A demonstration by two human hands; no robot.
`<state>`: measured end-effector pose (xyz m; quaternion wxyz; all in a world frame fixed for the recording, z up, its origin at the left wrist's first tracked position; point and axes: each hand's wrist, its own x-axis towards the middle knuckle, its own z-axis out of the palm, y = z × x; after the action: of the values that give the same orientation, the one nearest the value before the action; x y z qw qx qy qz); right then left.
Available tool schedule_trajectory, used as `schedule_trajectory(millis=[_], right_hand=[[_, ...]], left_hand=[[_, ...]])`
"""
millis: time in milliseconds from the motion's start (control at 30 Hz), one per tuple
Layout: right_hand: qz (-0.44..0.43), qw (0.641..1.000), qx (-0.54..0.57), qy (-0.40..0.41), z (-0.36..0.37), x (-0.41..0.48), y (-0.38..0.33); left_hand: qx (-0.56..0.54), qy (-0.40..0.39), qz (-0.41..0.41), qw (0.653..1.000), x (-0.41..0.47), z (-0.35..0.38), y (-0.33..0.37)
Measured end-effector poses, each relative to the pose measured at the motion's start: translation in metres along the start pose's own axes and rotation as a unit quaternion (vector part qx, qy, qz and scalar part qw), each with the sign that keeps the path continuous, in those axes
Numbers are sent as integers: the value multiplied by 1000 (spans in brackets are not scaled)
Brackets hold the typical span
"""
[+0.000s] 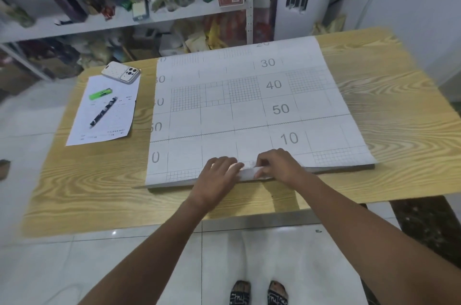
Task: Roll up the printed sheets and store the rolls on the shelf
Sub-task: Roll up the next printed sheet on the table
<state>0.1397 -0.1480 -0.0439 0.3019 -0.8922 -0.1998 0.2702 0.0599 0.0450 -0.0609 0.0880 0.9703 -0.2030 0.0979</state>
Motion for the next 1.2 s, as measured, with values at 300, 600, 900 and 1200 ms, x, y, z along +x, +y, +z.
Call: schedule_trajectory(millis=[300, 600, 900, 1200], right_hand=[[-65, 986, -132, 79, 13, -5, 3], [-86, 950, -261, 150, 26, -27, 32], [-125, 936, -231, 234, 26, -31, 36], [-53, 962, -157, 215, 26, -30, 26]], left_hand=[[13, -84, 2, 996, -22, 18, -4], [-111, -108, -76, 985, -17, 9, -15], [-165, -41, -101, 980, -16, 1, -22], [-106, -68, -82, 989, -34, 2, -35]])
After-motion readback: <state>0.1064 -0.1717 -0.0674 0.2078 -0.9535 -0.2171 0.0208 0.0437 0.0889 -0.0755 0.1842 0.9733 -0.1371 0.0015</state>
